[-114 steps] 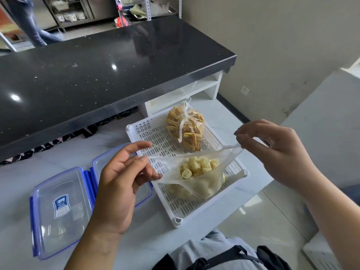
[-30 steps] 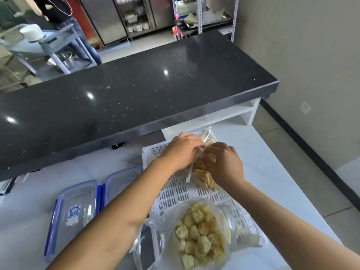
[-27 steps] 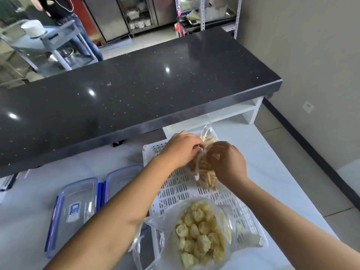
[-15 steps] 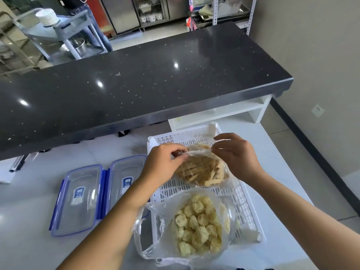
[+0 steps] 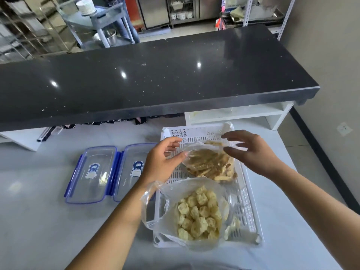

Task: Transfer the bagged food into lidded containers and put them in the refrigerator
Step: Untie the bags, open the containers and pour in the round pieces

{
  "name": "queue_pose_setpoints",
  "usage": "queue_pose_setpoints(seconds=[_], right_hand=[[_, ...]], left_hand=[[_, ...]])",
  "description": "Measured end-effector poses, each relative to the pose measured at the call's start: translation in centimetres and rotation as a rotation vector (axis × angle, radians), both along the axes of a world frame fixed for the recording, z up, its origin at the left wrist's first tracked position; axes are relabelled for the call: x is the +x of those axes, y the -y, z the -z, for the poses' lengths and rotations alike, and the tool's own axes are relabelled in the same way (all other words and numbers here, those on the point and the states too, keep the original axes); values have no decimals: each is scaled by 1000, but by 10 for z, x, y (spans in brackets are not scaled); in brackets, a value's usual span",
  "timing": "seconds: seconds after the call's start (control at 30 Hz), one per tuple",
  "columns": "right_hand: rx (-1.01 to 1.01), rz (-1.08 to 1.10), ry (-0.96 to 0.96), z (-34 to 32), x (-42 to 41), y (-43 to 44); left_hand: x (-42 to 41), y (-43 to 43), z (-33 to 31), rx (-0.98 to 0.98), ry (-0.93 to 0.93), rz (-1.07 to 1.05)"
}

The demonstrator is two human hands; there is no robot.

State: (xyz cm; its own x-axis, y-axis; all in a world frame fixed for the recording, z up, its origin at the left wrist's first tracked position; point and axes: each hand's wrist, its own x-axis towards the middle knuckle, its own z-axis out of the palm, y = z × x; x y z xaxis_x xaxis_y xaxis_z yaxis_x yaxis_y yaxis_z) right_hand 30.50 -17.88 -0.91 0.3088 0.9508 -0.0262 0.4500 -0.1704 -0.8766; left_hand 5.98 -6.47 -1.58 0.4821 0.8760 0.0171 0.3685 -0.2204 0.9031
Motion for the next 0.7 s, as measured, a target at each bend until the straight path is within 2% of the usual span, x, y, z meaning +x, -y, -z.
queue_pose_setpoints(seconds=[0.1, 0.2, 0.27, 0.37, 0.57, 0.7], right_hand=[[13, -183, 385, -8, -10, -14], [59, -168, 638, -4, -16, -28], [83, -109, 634, -6, -13, -31], [175, -14, 562, -10, -7, -25], [212, 84, 379, -15, 1, -10], [271, 39, 332, -30, 5, -2]], left_hand=[[14, -9, -19, 118, -182, 128], [33, -12, -30, 289, -373, 188], [39, -10, -35, 388, -396, 117], [35, -4, -39, 417, -290, 2], [19, 11, -34, 251, -11, -260], [9, 11, -42, 75, 130, -273]])
